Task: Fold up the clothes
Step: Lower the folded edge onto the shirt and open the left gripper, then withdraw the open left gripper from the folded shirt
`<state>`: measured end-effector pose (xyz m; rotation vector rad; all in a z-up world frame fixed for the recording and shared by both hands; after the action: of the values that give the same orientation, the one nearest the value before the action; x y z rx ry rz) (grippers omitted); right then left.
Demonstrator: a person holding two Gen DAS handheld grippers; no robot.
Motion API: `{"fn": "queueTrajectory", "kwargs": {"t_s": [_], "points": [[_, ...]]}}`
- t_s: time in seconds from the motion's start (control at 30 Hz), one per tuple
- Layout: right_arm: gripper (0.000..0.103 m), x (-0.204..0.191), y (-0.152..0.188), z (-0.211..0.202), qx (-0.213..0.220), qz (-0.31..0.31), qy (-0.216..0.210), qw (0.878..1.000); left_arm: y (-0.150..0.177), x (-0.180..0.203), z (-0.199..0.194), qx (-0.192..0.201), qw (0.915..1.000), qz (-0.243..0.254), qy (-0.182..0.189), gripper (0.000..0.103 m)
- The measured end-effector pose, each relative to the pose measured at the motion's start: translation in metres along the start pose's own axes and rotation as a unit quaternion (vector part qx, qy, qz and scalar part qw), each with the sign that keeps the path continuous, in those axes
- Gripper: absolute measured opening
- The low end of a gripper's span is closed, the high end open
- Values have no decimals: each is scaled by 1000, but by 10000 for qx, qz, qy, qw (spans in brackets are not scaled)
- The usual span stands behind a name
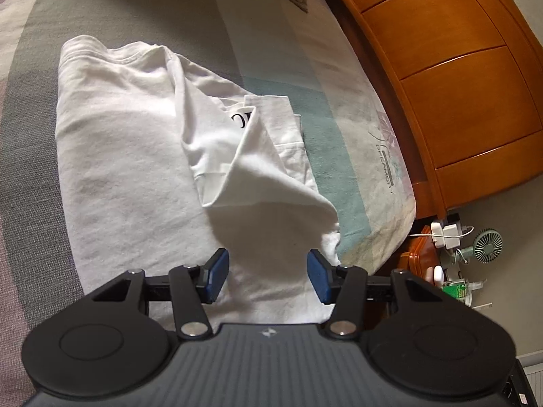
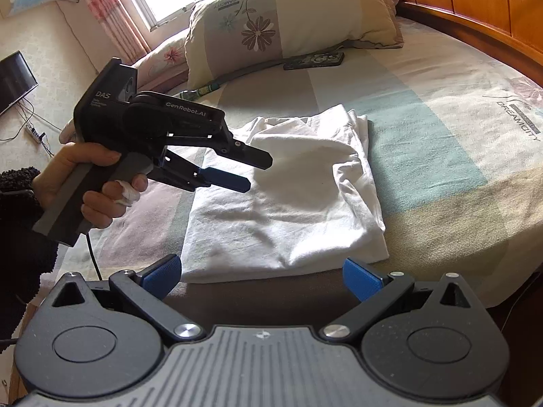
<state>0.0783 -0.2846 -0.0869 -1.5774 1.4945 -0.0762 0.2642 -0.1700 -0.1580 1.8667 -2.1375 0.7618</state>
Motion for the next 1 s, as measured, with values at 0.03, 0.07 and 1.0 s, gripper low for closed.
{"fn": "queueTrajectory", "kwargs": {"t_s": [0.03, 0.07, 1.0], "points": [[103, 1, -1, 1, -8, 14, 13, 10000, -7, 2, 4, 25, 10000, 41, -27, 51], [103, 3, -1, 2, -16, 30, 31, 10000, -16, 4, 7, 66, 9999, 69, -64, 50], [103, 40, -63, 82, 262, -626, -252, 9974, -23, -36, -29, 963, 9933, 625, -153, 61]]}}
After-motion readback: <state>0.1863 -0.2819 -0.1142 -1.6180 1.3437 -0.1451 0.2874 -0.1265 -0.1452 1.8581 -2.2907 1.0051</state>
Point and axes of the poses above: each gripper's, at about its wrist camera, not at the fingertips, and z roughly the way its jaws point, x to its right, y to its underside, the point moved 7 cm from there along z, roughly the way its jaws point, and after that the axes turned 13 degrees about -y, right-handed, at the moved point
